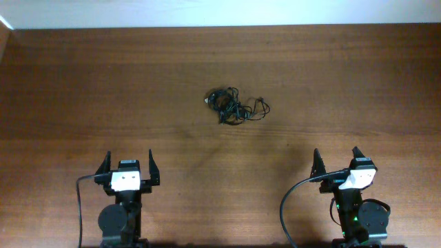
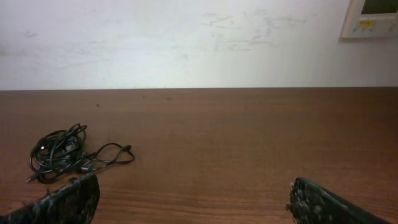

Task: Untangle cables

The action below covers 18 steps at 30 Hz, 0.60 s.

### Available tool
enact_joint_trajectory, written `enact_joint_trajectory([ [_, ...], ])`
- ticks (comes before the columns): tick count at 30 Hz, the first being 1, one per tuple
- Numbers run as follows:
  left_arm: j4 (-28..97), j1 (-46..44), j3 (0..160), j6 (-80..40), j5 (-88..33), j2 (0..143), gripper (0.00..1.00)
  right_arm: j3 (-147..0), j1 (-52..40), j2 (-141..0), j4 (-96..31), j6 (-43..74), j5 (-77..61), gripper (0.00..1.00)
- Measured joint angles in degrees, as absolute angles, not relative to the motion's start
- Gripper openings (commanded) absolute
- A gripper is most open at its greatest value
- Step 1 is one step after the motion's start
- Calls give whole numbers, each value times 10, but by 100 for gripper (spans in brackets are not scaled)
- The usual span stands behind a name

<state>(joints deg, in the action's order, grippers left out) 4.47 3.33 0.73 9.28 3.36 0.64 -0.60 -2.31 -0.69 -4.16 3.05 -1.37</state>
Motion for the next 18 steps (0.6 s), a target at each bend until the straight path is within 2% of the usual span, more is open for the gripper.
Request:
enact_joint_trajectory([
  [18, 45, 33, 7, 93, 34, 6, 99, -6, -23, -7, -42, 23, -5, 99],
])
